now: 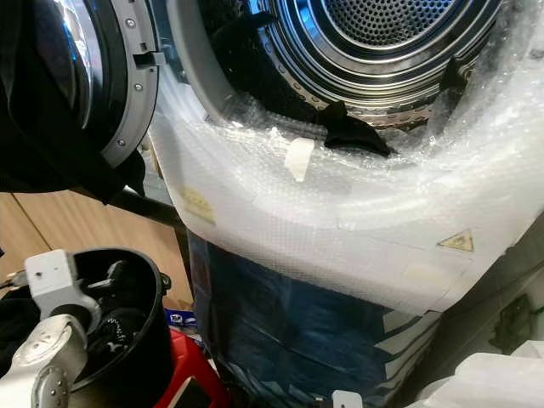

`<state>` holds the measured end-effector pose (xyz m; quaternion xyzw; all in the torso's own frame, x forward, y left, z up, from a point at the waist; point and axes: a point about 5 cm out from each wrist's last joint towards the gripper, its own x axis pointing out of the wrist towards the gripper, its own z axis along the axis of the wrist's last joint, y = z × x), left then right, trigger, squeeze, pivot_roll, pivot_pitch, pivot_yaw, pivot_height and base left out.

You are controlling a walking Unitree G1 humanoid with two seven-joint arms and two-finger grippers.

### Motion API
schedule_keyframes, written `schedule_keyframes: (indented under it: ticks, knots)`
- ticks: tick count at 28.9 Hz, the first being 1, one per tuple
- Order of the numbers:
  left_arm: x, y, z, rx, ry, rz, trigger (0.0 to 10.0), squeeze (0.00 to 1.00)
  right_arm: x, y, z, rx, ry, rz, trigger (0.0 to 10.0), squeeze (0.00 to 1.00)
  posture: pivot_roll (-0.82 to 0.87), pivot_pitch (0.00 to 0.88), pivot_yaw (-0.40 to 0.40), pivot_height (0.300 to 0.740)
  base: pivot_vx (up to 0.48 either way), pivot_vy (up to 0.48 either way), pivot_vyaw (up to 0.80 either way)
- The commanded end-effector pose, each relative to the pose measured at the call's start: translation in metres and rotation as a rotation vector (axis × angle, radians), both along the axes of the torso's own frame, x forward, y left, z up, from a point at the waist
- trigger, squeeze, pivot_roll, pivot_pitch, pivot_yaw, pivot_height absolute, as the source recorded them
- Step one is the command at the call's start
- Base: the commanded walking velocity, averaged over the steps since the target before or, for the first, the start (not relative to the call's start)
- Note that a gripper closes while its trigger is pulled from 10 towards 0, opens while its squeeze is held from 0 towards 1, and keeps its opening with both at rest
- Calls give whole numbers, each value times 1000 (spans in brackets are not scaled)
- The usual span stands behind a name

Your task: Clothes washing

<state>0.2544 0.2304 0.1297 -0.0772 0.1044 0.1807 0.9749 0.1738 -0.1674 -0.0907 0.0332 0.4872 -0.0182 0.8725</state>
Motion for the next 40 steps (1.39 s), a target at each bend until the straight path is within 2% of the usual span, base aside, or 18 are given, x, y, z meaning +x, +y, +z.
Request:
schedule_keyframes:
  ticks: [1, 2, 3, 4, 5, 6, 7, 10, 11, 12, 16, 20, 21, 27, 30, 40]
  knots:
    - [-5, 7, 1, -20, 19, 39, 10000, 0, -5, -5, -2, -5, 5, -37, 10000, 0, 86, 24, 58, 740, 0, 0, 0]
    - [-5, 7, 1, -20, 19, 39, 10000, 0, -5, -5, -2, -5, 5, -37, 10000, 0, 86, 24, 58, 740, 0, 0, 0]
    - [-7, 9, -6, -73, 50, 51, 10000, 0, -9, -12, -3, -13, 20, -101, 10000, 0, 82, 23, 57, 740, 0, 0, 0]
    - [-7, 9, -7, -85, 57, 53, 10000, 0, -10, -13, -4, -16, 26, -115, 10000, 0, 82, 23, 57, 740, 0, 0, 0]
    - [-8, 9, -10, -100, 66, 58, 10000, 0, -12, -14, -4, 0, 25, -118, 10000, 1000, 80, 20, 55, 740, 0, 0, 0]
    - [-7, 8, -15, -135, 83, 59, 10000, 0, -13, -13, -4, 0, 18, -88, 10000, 1000, 82, 17, 56, 740, 0, 0, 0]
    - [-7, 8, -15, -135, 83, 59, 10000, 0, -13, -13, -4, 0, 18, -88, 10000, 1000, 82, 17, 56, 740, 0, 0, 0]
    - [-7, 8, -18, -180, 94, 75, 10000, 0, -15, -18, -5, -28, 30, -128, 10000, 1000, 79, 11, 58, 740, 0, 0, 0]
    - [-8, 7, -19, -187, 104, 72, 10000, 0, -16, -19, -5, -35, 33, -143, 10000, 416, 79, 11, 58, 740, 0, 0, 0]
    - [-8, 6, -21, -180, 119, 54, 10000, 0, -15, -19, -5, -35, 33, -137, 10000, 0, 80, 7, 56, 740, 0, 0, 0]
    - [-12, -2, -34, -164, 199, -12, 10000, 0, -14, -15, -5, -60, 35, -62, 10000, 0, 78, 4, 52, 740, 0, 0, 0]
    - [-11, -2, -36, -159, 199, -32, 10000, 0, -11, -14, -4, -55, 29, -69, 10000, 0, 83, 1, 43, 740, 0, 0, 0]
    - [-10, -4, -37, -127, 205, -55, 10000, 0, -10, -14, -4, -59, 31, -59, 10000, 0, 87, 4, 40, 740, 0, 0, 0]
    - [-12, -8, -40, -127, 231, -56, 10000, 0, -8, -11, -3, -62, 29, -46, 10000, 0, 93, 15, 41, 740, 0, 0, 0]
    - [-12, -11, -42, -119, 242, -83, 10000, 0, -7, -10, -3, -77, 30, 5, 10000, 0, 92, 22, 38, 740, 0, 0, 0]
    - [-14, -16, -51, -139, 310, -112, 10000, 0, -14, -14, -5, -99, 44, 15, 10000, 0, 79, 41, 36, 740, 0, 0, 0]
